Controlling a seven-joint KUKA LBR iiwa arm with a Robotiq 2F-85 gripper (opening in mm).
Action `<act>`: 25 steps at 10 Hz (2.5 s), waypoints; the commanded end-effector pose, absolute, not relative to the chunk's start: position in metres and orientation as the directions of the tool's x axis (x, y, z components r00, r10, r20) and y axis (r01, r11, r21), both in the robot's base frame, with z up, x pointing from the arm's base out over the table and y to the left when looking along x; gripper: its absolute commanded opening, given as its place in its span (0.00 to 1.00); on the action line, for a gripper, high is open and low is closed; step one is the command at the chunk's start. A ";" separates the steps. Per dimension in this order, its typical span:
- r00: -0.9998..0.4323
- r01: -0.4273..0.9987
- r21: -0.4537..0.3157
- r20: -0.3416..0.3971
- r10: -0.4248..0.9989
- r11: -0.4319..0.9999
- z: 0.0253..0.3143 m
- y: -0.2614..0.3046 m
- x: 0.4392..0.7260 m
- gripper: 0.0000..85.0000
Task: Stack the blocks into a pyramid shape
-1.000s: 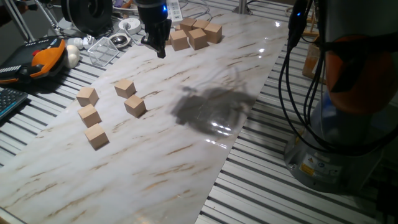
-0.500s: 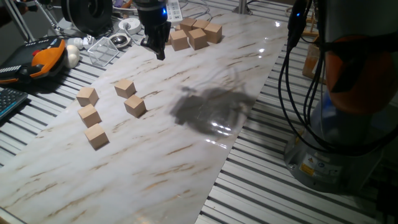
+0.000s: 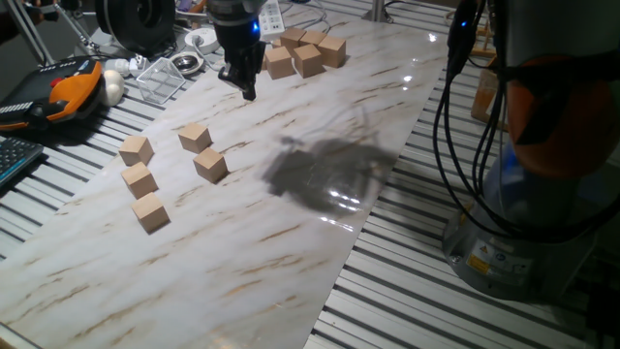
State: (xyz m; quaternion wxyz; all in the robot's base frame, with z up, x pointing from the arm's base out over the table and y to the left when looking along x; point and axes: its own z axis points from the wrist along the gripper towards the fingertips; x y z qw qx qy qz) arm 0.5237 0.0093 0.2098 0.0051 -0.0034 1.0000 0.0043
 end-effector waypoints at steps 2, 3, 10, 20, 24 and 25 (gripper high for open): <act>-1.000 -0.007 0.012 -0.014 -0.007 1.000 0.204 0.010 0.526 0.00; -1.000 -0.008 0.012 -0.014 -0.008 1.000 0.203 0.010 0.527 0.00; -1.000 -0.010 0.021 -0.002 -0.010 1.000 0.197 0.012 0.532 0.00; -1.000 -0.004 -0.003 -0.031 -0.004 1.000 0.180 0.018 0.552 0.00; -0.999 0.010 -0.004 -0.034 0.010 1.000 0.172 0.029 0.553 0.00; -0.999 0.009 0.005 -0.036 0.009 1.000 0.171 0.029 0.553 0.00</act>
